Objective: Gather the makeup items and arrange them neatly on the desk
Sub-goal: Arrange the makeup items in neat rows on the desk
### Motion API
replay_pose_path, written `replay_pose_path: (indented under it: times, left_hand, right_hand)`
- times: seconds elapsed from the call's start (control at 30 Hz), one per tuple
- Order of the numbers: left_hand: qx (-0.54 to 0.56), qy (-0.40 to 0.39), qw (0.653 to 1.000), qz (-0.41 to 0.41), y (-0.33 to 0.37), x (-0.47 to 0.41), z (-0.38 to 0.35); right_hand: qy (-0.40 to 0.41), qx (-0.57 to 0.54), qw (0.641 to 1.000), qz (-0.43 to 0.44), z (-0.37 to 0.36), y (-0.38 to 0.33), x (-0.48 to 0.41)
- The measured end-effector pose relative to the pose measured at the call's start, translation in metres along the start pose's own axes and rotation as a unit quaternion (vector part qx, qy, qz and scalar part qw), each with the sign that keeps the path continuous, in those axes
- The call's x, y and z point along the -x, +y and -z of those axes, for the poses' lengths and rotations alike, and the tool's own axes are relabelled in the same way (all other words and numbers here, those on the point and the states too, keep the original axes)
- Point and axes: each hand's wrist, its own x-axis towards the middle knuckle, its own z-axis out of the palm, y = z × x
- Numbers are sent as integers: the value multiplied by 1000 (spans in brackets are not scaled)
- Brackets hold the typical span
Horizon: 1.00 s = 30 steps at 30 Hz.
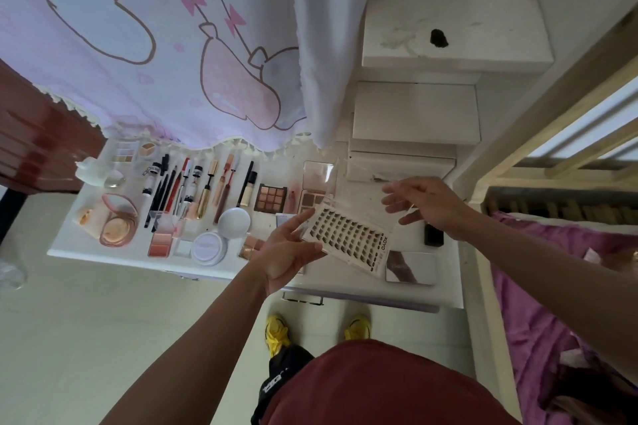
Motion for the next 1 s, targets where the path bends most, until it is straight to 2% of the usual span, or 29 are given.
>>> replay_pose_path:
  times: [0.2, 0.43, 0.6, 0.83, 1.0]
  left_hand:
    - [-142, 183, 973, -4, -35, -27, -15]
    - [-292, 280, 915, 9, -59, -69, -18]
    - [-285, 290, 912, 45, -68, -92, -23]
    - [-369, 277, 885, 59, -76, -106, -28]
    - [-370, 288, 881, 66, -77, -105, -31]
  right_hand:
    - [77, -10, 997, -3, 4, 29, -20]
    - [115, -22, 993, -4, 11, 40, -49]
    - [129, 10, 991, 21, 8, 49, -68]
    - [153, 17, 986, 60, 3, 61, -81]
    - [171, 9, 982, 81, 2, 64, -87]
